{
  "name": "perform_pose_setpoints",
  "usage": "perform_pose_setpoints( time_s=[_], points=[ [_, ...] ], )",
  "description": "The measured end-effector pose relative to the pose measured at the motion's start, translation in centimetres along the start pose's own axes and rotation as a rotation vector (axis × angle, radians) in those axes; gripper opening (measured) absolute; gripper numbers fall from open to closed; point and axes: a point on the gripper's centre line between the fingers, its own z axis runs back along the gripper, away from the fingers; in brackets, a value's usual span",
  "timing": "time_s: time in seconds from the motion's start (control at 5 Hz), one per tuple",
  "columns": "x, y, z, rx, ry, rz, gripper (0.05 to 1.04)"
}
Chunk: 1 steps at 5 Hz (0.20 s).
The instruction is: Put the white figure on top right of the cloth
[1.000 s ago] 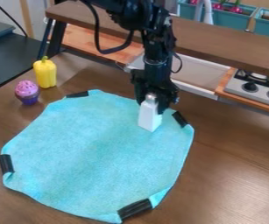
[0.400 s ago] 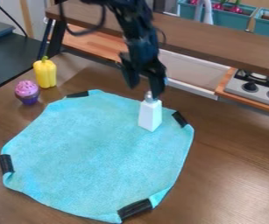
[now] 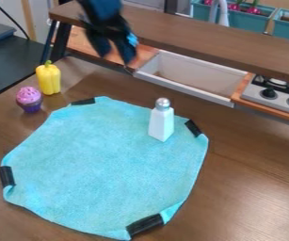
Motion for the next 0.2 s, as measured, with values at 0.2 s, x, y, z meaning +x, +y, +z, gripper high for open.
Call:
perform_pose_setpoints(
  time_s=[0.2],
  points=[
    [-1.89,2.42,4.07,0.009,0.159,-0.049,0.999]
  ],
)
